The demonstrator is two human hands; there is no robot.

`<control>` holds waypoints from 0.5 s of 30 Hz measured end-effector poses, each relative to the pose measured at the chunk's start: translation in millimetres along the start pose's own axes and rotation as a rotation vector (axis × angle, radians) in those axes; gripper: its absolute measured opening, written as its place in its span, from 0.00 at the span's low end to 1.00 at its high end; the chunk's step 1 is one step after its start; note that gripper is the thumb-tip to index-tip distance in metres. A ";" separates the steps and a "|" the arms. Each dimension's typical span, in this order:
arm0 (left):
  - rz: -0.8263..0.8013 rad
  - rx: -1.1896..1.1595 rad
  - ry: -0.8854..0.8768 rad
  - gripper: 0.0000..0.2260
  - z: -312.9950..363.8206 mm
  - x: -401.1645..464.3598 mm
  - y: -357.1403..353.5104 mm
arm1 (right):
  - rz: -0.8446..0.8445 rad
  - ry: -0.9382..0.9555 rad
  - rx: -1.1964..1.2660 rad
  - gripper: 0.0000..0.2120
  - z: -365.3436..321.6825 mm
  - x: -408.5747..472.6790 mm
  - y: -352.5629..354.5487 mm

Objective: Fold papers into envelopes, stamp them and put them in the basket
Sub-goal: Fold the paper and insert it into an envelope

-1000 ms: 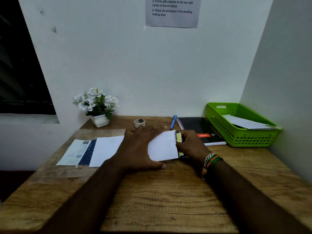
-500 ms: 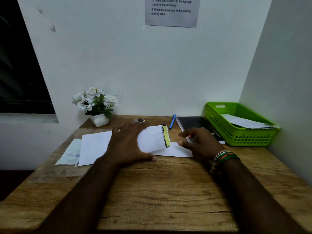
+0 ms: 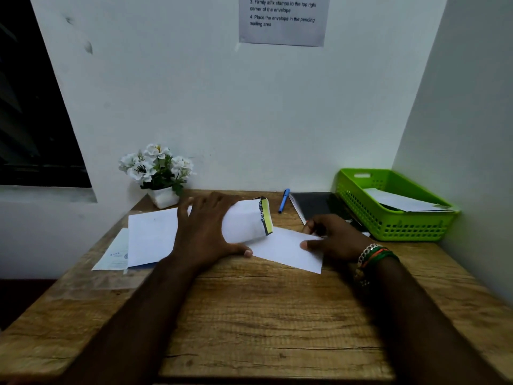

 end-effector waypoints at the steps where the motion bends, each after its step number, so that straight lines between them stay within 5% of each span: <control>1: 0.014 0.002 0.010 0.50 -1.6 0.3 0.4 | 0.053 -0.004 0.090 0.07 -0.8 1.0 7.1; 7: 0.085 -0.012 0.033 0.49 -8.1 1.6 2.0 | 0.570 -0.111 0.488 0.06 19.5 5.8 60.7; 15: 0.079 -0.013 0.062 0.51 -12.3 2.4 -1.9 | 0.679 -0.097 0.575 0.07 25.8 4.2 76.1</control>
Point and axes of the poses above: each hand's wrist, its own x-axis towards the middle knuckle, its own y-axis out of the back of the hand, z = x × y, the point moved 6 cm from there along x, towards the middle knuckle, and after that the axes turned 14 degrees about z, right-handed, at the moved point
